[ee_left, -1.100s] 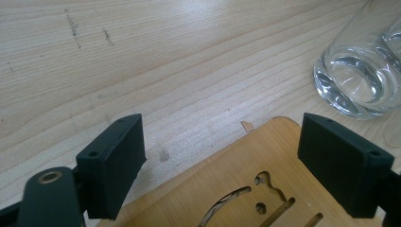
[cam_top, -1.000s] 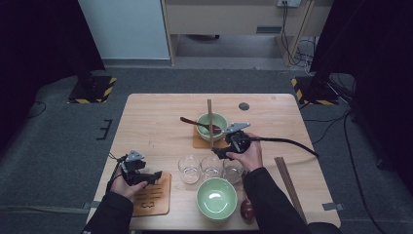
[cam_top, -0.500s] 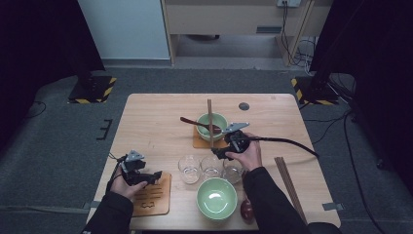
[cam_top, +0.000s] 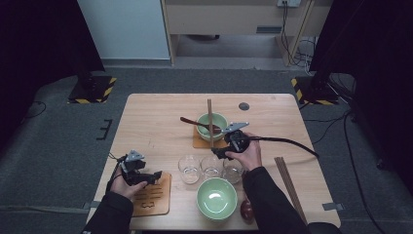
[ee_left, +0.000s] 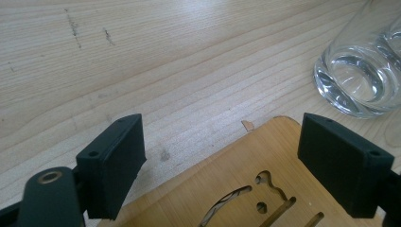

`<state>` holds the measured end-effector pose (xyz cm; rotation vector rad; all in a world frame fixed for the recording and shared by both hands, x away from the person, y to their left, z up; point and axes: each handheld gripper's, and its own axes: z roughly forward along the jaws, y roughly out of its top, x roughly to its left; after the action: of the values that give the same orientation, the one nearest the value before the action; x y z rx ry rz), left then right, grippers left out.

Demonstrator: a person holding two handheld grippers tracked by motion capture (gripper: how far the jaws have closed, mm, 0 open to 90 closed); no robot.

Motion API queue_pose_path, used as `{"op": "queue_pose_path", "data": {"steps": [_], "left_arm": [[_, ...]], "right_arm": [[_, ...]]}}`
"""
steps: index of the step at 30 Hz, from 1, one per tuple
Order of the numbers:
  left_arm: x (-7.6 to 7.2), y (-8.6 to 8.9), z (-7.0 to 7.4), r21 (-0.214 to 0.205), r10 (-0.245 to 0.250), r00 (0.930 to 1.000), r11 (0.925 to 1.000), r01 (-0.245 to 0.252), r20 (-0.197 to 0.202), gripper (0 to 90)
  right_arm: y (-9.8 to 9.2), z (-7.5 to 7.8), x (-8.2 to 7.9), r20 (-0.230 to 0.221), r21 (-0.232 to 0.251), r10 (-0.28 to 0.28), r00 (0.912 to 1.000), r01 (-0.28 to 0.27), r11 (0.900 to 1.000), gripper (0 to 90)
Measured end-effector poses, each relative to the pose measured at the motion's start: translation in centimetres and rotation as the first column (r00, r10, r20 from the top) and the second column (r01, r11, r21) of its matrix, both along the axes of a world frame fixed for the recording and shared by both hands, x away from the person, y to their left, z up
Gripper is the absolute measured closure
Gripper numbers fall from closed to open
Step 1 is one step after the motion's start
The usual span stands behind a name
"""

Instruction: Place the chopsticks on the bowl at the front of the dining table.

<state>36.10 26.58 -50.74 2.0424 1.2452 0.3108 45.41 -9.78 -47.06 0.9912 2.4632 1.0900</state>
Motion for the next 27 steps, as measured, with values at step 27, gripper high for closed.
{"op": "queue_pose_path", "data": {"steps": [27], "left_arm": [[-0.1, 0.1, 0.1, -0.008, 0.008, 1.0000, 0.9999, -0.008, -0.004, 19.3]], "right_arm": [[-6.5, 2.9, 0.1, 0.075, 0.136, -0.177, 0.9813, 0.166, 0.9767, 22.3]]}}
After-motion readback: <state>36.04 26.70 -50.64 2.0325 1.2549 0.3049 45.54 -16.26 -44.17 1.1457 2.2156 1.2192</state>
